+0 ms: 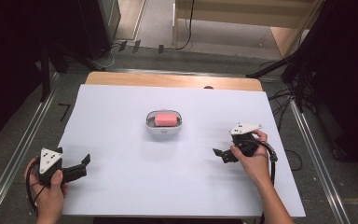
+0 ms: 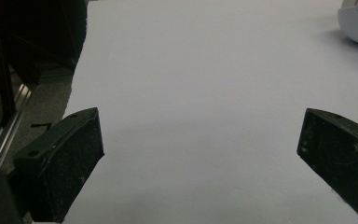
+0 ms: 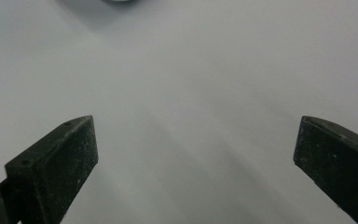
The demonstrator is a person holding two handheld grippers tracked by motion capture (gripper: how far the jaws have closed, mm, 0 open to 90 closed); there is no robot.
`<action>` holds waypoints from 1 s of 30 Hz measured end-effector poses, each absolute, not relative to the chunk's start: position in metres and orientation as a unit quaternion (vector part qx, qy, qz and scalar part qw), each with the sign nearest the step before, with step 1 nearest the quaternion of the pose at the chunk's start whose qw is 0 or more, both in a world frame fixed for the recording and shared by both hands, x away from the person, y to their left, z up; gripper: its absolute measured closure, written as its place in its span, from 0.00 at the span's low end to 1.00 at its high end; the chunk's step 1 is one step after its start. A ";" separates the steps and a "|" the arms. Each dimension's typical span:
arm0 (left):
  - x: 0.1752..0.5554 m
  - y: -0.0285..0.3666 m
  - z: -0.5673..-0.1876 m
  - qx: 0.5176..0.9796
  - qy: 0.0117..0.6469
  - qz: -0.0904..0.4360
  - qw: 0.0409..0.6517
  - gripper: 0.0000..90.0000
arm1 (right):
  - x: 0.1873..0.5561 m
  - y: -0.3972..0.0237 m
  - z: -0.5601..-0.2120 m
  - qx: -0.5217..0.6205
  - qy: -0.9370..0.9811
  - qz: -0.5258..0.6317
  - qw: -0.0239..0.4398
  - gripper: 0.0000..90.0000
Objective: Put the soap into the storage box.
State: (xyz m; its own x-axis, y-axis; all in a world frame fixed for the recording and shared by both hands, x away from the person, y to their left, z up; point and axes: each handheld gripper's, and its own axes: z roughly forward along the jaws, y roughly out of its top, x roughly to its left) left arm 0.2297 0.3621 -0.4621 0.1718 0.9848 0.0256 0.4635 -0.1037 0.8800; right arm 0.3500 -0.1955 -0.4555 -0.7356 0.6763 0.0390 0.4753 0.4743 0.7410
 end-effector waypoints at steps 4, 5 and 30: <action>0.230 0.362 -0.462 0.662 0.546 0.339 0.385 0.01 | 0.345 -0.204 -0.458 0.354 0.842 0.381 0.144 0.00; 0.230 0.362 -0.462 0.662 0.546 0.339 0.385 0.01 | 0.343 -0.207 -0.459 0.357 0.840 0.383 0.146 0.00; 0.230 0.360 -0.462 0.666 0.545 0.342 0.377 0.01 | 0.300 -0.279 -0.477 0.441 0.791 0.388 0.174 0.00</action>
